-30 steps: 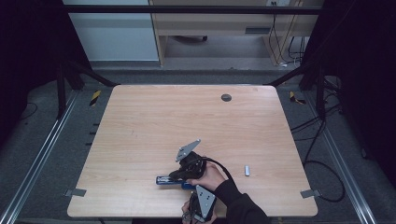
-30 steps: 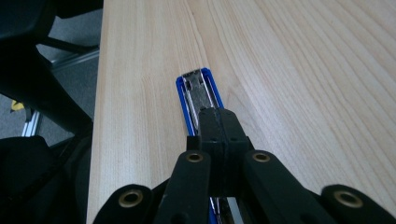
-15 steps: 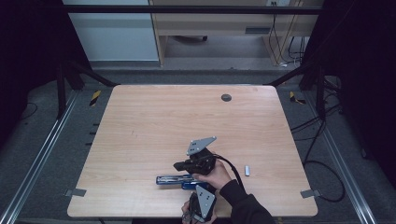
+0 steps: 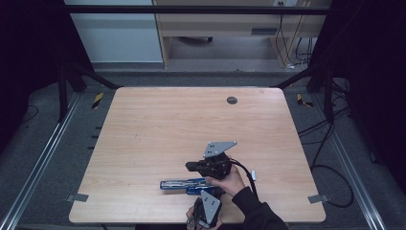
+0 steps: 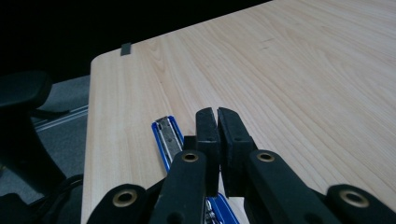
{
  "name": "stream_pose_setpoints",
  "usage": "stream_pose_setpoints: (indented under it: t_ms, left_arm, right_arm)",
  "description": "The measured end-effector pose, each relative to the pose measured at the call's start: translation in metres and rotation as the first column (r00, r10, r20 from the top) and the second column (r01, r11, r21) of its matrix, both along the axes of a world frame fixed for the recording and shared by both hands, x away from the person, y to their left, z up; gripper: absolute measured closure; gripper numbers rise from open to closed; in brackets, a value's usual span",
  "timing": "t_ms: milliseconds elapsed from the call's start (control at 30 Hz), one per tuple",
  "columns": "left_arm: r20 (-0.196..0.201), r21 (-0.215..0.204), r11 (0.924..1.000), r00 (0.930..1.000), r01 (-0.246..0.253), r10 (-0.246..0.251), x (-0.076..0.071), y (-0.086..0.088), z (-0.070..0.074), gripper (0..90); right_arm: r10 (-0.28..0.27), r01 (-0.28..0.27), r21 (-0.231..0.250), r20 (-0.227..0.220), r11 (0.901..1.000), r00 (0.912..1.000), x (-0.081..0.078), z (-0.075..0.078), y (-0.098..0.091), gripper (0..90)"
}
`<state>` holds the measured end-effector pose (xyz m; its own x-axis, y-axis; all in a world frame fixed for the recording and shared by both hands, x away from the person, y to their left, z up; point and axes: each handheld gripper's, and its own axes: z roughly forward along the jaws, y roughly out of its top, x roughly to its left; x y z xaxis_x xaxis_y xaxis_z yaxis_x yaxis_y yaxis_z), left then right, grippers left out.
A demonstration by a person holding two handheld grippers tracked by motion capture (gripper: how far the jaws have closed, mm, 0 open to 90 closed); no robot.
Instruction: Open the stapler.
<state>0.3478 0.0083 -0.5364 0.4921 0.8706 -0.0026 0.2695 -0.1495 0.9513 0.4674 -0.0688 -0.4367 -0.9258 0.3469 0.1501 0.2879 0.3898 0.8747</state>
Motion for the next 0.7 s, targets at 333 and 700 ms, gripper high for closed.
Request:
stream_pose_setpoints:
  t_ms: [333,700]
  left_arm:
    - [-0.002,-0.002,1.0000,1.0000,0.006,-0.006,0.000,0.000,0.000,90.0]
    - [-0.006,-0.001,0.9999,0.9999,0.011,-0.011,0.001,0.001,0.001,90.0]
  right_arm:
    - [-0.066,0.066,0.013,0.018,0.9977,0.9977,-0.006,0.000,-0.023,84.6]
    - [-0.156,0.155,0.028,0.036,0.9875,0.9871,-0.009,-0.001,-0.049,77.5]
